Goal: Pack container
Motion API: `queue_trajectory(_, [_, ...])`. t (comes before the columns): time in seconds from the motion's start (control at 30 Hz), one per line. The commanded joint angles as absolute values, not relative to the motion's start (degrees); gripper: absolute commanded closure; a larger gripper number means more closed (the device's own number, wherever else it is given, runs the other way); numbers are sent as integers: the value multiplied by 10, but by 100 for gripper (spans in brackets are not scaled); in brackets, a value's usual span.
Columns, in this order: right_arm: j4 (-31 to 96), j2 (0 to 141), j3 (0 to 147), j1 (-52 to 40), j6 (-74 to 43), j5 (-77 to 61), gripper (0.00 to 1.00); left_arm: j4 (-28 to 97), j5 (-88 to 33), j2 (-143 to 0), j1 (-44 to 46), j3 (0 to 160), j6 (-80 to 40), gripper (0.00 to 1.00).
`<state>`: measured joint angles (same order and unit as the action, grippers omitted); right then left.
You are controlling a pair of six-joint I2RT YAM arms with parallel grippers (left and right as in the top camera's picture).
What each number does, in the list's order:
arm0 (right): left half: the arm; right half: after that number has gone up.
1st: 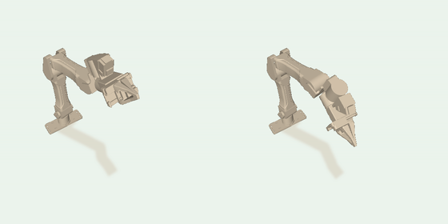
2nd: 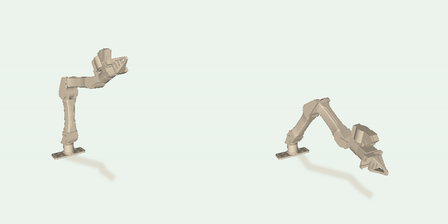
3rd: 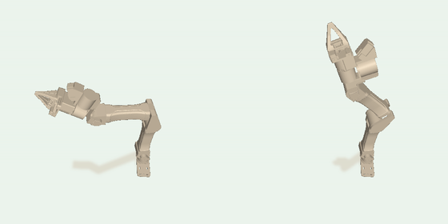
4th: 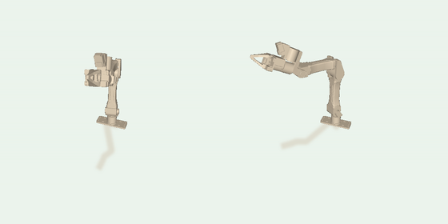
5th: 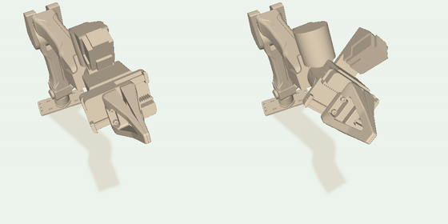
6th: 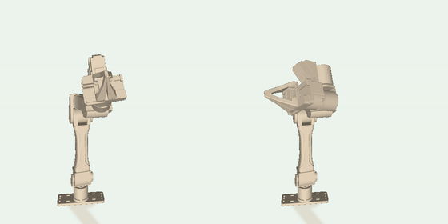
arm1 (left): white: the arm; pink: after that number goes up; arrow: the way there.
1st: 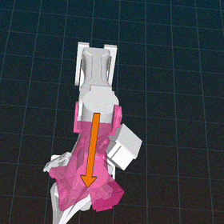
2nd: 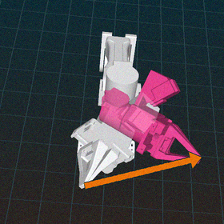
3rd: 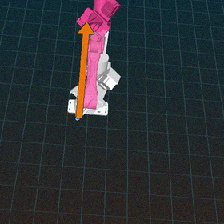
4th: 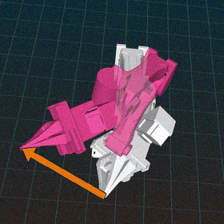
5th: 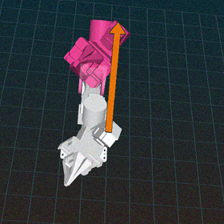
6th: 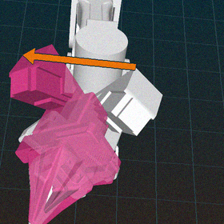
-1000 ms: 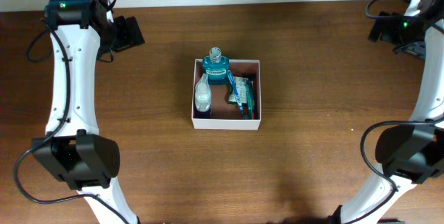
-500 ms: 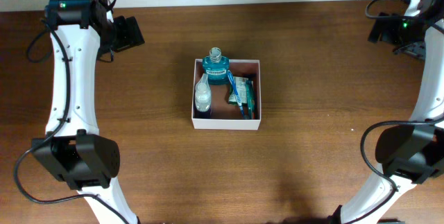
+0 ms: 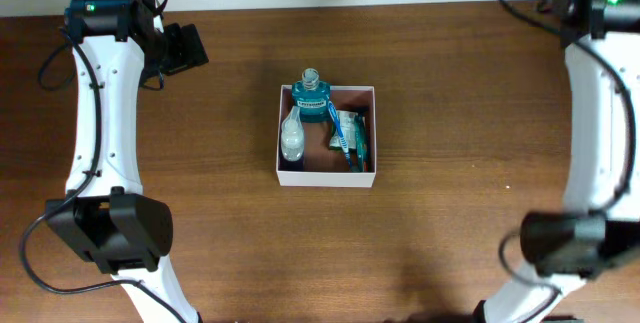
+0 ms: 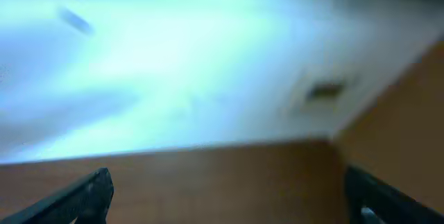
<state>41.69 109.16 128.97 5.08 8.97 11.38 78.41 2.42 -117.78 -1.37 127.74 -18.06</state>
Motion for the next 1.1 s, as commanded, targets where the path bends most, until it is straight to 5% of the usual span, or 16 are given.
queue_trajectory(0.0, [413,999,1296,25,137,142,1,785,26,-1180,-12,1287,-186,1])
queue_trajectory(0.5, [401,714,1220,20,137,96,1,785,26,-1180,-12,1287,-186,0])
queue_trajectory(1.07, [94,244,506,92,134,-70,1,785,26,-1180,-12,1287,-186,1])
